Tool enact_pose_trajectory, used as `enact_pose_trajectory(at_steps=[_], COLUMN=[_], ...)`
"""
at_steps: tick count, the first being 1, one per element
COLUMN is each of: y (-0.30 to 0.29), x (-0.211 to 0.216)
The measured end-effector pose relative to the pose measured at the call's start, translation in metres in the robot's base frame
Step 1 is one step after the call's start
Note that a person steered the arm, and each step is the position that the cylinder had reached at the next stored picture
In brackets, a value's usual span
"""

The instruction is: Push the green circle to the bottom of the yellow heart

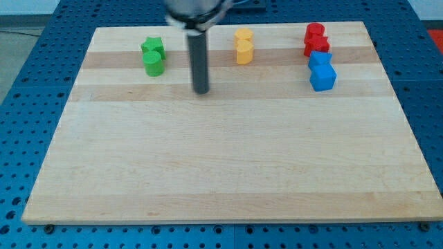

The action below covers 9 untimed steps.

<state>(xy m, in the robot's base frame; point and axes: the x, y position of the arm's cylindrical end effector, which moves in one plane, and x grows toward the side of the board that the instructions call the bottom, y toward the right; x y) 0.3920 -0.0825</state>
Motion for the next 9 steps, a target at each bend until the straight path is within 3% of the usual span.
enact_pose_trajectory(at_steps=[1, 2, 3, 5, 7, 9], y=[-0.09, -0.165, -0.167, -0.112, -0.029, 0.004], x=[0.003, -0.033, -0.079, -0.091, -0.054, -0.036])
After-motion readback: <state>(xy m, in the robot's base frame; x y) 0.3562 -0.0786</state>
